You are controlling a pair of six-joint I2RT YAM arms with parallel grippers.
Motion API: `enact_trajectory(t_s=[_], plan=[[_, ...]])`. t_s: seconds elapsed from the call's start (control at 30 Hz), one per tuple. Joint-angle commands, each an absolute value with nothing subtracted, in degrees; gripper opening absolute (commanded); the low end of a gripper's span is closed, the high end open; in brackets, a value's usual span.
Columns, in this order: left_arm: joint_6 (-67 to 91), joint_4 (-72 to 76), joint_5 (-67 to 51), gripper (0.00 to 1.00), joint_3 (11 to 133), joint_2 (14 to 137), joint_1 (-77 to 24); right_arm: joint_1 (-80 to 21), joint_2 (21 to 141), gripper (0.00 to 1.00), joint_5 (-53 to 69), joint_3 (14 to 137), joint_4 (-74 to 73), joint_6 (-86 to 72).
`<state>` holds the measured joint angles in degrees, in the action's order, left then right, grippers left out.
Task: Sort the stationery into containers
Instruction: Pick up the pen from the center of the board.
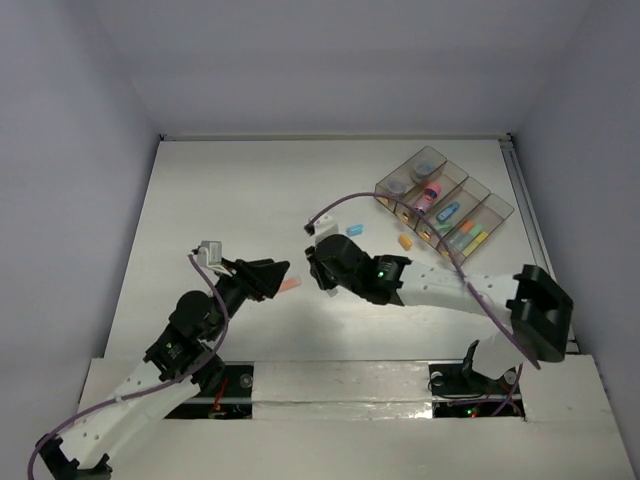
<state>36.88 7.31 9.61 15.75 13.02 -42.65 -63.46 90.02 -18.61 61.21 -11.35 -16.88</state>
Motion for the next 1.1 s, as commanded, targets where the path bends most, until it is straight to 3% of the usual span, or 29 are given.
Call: enact_trajectory(t_s=[0.0, 0.03, 0.1, 0.2, 0.4, 0.9, 1.0, 1.07], plan=[[38.4, 16.9, 0.4, 0.54, 14.8, 17.6, -42.6, -62.7, 85.1, 0.0, -28.6, 61.9, -10.4, -25.8], [38.7, 18.4, -1.6, 0.43, 14.9, 19.0, -42.6, -62.7, 84.6, 0.0, -28.8, 62.3, -10.1, -26.6], [39.5, 21.5, -3.6, 0.37, 15.0, 22.8, -42.6, -62.1, 83.7, 0.0, -30.2, 63.8, -9.1, -28.2], [40.3, 24.1, -3.6, 0.37, 14.3, 25.3, -42.6, -62.1, 82.5, 0.0, -31.3, 64.9, -6.9, -29.3], [40.5, 28.3, -5.4, 0.46, 14.3, 29.0, -42.6, -62.1, 79.0, 0.0, -30.4, 62.5, -0.6, -31.9], [37.4, 32.1, -5.5, 0.47, 22.3, 44.3, -42.6, -62.1, 78.5, 0.0, -27.9, 58.7, 12.4, -28.2], [36.9, 34.0, -7.0, 0.44, 23.6, 46.3, -43.2, -62.1, 78.7, 0.0, -29.3, 58.4, 12.5, -26.9], [36.7, 34.9, -7.8, 0.36, 23.7, 46.4, -43.2, -62.1, 78.1, 0.0, -31.5, 58.0, 12.1, -26.5]])
